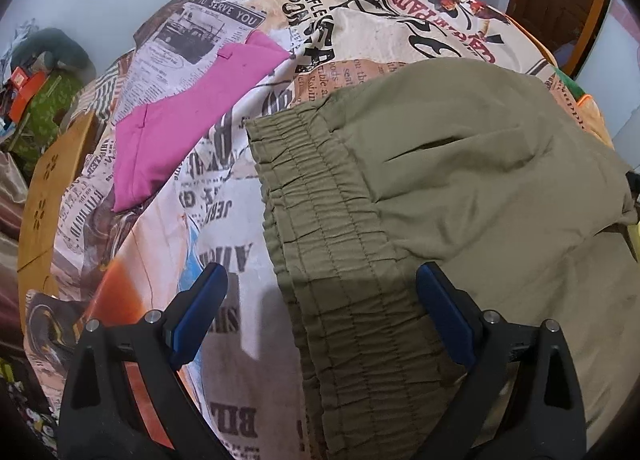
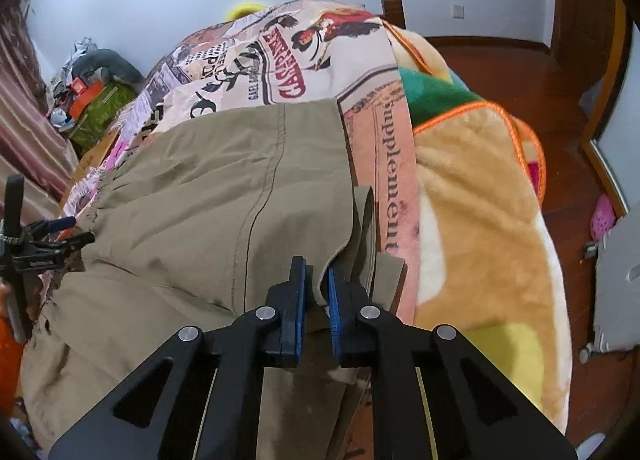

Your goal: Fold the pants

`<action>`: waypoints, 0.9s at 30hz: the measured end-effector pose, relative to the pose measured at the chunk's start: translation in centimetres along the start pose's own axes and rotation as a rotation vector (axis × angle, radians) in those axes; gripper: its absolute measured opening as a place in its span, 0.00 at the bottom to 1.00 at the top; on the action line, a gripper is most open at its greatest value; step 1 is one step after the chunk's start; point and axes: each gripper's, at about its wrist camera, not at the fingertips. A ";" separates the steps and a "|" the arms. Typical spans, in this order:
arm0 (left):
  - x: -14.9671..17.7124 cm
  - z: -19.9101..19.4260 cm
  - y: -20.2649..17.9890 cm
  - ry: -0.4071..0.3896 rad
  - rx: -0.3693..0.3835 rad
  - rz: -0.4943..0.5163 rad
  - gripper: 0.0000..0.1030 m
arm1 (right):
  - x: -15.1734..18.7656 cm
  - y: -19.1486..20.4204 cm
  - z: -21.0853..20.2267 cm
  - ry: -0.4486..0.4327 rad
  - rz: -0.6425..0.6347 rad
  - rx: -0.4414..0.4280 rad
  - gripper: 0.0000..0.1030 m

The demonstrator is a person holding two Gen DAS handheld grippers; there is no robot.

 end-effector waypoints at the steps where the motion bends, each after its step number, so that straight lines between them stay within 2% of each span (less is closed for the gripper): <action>1: 0.2 0.0 0.1 -0.008 0.002 -0.007 0.95 | -0.2 0.2 -0.4 -0.011 -0.020 0.011 0.08; 6: 0.4 -0.3 0.2 -0.018 -0.012 -0.004 0.95 | -1.7 0.9 -2.0 -0.060 -0.071 0.020 0.06; 12: 1.0 -1.3 -1.2 -0.075 -0.130 0.119 0.95 | -4.8 3.3 -4.6 -0.148 -0.138 0.007 0.05; 16: 1.1 -1.4 -0.3 -0.072 -0.125 0.087 0.95 | -6.7 5.0 -4.8 -0.180 -0.203 0.043 0.05; 20: 1.6 -1.4 0.9 -0.068 -0.108 0.028 0.95 | -7.0 4.9 -3.0 -0.144 -0.221 0.089 0.05; 24: 2.0 -1.2 1.9 -0.058 -0.068 -0.048 0.95 | -6.1 3.2 0.0 -0.064 -0.191 0.118 0.05; 27: 2.1 -0.7 2.0 -0.051 -0.061 -0.068 0.97 | -5.0 1.9 2.5 0.008 -0.157 0.130 0.05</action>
Point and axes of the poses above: each gripper's, at about its wrist camera, not at the fingertips, and z roughly the way its jaws point, y to its left, x to its underside, and after that the axes turned 4 degrees about y, right-handed
